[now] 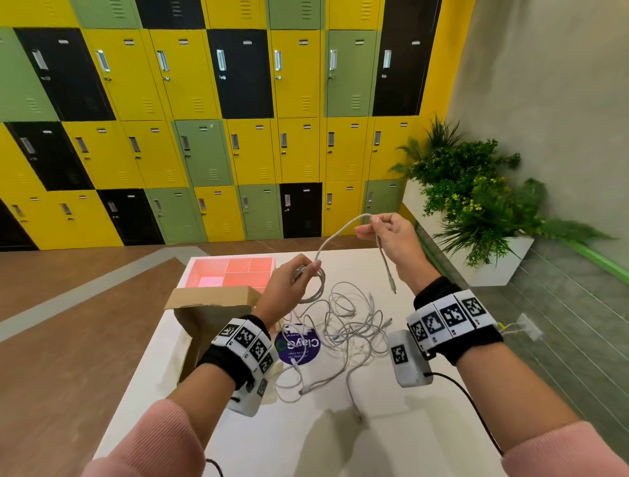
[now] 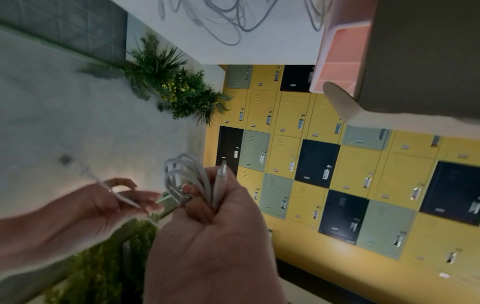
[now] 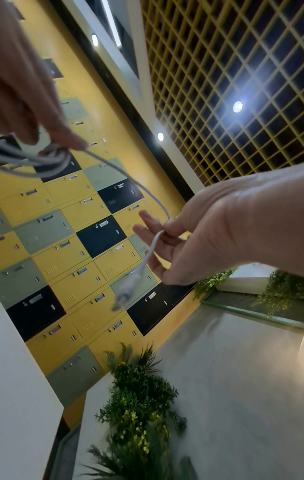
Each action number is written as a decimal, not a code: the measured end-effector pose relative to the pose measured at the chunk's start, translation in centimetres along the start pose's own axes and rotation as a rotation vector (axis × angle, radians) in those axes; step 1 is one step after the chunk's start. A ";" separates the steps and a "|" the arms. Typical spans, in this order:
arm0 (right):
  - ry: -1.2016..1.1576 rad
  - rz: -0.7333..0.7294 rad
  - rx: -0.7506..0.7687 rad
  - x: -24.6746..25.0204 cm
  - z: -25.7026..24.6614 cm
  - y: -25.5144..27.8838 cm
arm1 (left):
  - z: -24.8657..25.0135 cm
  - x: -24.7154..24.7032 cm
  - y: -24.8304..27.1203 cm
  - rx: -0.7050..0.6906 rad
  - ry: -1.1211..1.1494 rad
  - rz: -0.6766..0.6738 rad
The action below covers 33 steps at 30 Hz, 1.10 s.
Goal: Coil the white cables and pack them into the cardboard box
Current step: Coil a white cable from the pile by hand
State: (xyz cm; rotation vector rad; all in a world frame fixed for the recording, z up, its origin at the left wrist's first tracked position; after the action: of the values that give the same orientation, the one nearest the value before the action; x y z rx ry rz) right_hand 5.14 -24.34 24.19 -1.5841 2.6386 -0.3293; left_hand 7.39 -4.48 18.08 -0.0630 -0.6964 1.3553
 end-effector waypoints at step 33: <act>0.028 -0.347 -0.282 -6.0 4.5 3.5 | 1.3 -0.5 -1.2 0.094 0.373 0.054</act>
State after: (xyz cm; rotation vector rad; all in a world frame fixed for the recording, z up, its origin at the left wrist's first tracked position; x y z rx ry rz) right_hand 5.65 -18.20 18.67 -2.1425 2.5091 0.0145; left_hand 7.76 -5.65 19.40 -0.2542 -0.3184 1.3776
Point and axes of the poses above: each hand's wrist, its own y-axis away from the middle knuckle, its own x-axis out of the back of the hand, z = x × y, the point moved 7 cm from there along -y, towards the middle knuckle, and after that the axes turned 7 degrees about z, right-handed, at the moved point
